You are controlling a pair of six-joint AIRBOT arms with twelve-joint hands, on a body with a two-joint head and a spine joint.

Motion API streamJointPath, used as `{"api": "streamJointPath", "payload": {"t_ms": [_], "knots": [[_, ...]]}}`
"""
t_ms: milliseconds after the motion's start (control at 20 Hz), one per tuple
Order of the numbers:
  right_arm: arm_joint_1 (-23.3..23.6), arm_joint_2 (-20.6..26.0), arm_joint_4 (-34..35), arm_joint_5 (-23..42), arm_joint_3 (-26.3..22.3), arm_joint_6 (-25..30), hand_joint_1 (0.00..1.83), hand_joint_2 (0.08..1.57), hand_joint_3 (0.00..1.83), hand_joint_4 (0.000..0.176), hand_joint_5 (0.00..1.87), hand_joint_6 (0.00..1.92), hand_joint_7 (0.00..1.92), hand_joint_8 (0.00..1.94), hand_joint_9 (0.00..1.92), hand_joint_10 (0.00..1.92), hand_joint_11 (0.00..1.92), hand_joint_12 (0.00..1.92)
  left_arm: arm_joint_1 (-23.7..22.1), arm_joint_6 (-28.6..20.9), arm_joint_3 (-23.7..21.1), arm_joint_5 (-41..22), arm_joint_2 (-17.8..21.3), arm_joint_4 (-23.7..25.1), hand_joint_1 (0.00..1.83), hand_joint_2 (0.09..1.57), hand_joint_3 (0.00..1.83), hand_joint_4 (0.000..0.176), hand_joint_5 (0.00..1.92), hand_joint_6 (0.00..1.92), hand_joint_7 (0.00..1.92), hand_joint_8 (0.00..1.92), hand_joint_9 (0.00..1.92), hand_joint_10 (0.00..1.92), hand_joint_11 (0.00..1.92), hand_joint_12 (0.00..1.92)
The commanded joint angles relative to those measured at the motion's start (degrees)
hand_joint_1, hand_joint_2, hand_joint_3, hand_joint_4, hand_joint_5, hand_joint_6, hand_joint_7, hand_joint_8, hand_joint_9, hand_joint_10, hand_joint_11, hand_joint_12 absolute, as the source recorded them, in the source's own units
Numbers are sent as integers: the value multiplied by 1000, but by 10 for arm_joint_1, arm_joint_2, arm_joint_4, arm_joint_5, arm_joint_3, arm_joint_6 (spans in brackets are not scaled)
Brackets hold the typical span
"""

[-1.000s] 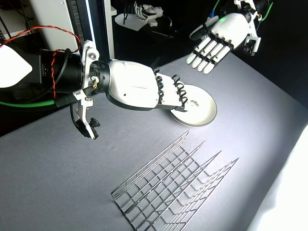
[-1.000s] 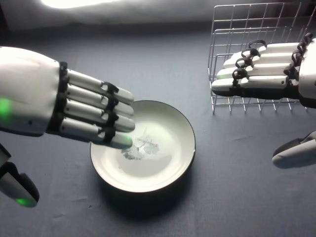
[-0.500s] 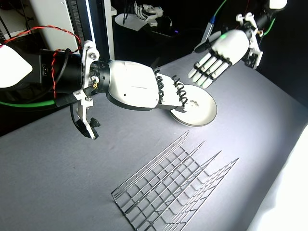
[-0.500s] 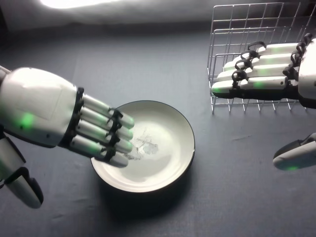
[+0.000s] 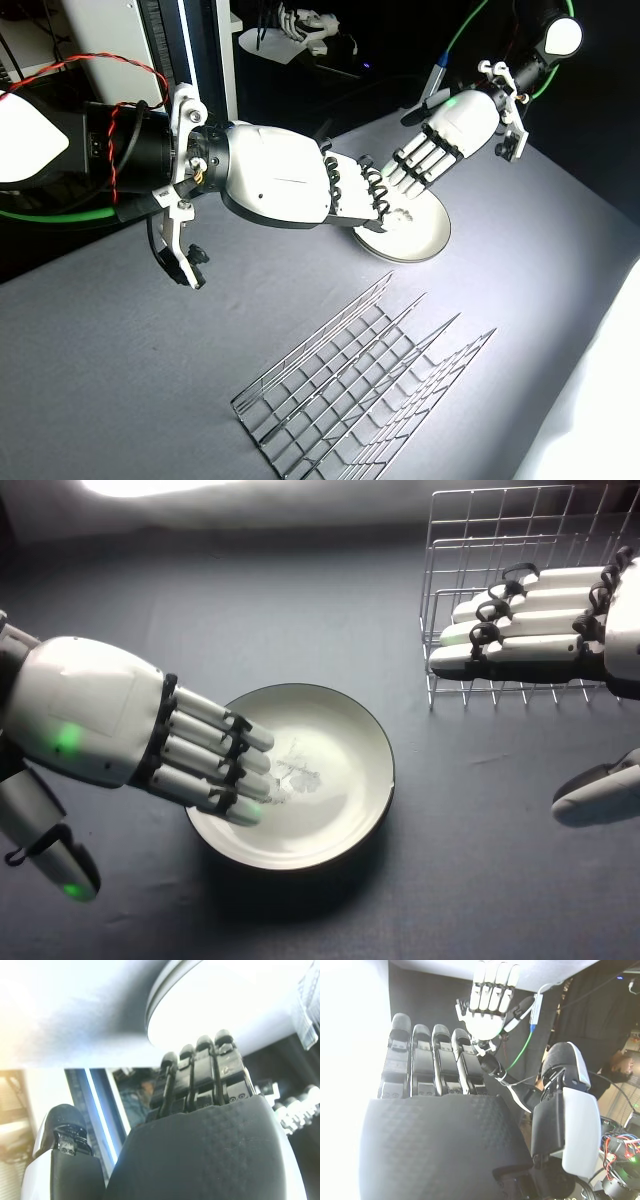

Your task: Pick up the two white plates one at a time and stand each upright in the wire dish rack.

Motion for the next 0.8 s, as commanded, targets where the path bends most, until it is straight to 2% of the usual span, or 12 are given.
{"api": "streamJointPath", "payload": {"t_ms": [0,50,350,500,550,650,750], "knots": [[5,2,27,49,1,0,193,1074,1,0,82,5,80,5,80,8,0,405,1,1,6,-24,-3,-41,0,1101,13,0,0,0,0,0,0,0,0,0],[5,2,27,49,1,0,350,1003,0,0,168,10,176,11,175,18,0,675,2,2,17,-25,-11,-41,0,1098,10,0,0,0,0,0,0,0,0,0],[5,2,27,51,1,0,462,1003,2,0,114,0,130,0,136,0,0,581,5,6,60,-27,-39,-38,0,1113,14,0,0,0,0,0,0,0,0,0],[5,2,27,51,1,0,525,1026,5,0,107,0,138,1,151,3,0,672,13,6,77,-27,-47,-30,0,1109,9,0,0,0,0,0,0,0,0,0],[5,1,27,52,1,0,562,1057,11,0,40,0,62,5,74,2,0,535,15,6,81,-28,-47,-30,0,1105,7,0,0,0,0,0,0,0,0,0],[5,1,27,52,1,0,611,1045,0,0,38,2,64,5,82,7,0,565,19,11,85,-29,-47,-27,0,1110,9,0,0,0,0,0,0,0,0,0],[5,1,26,52,1,0,588,1055,3,0,7,0,30,1,51,1,0,486,24,16,90,-29,-48,-25,0,1106,6,0,0,0,0,0,0,0,0,0]]}}
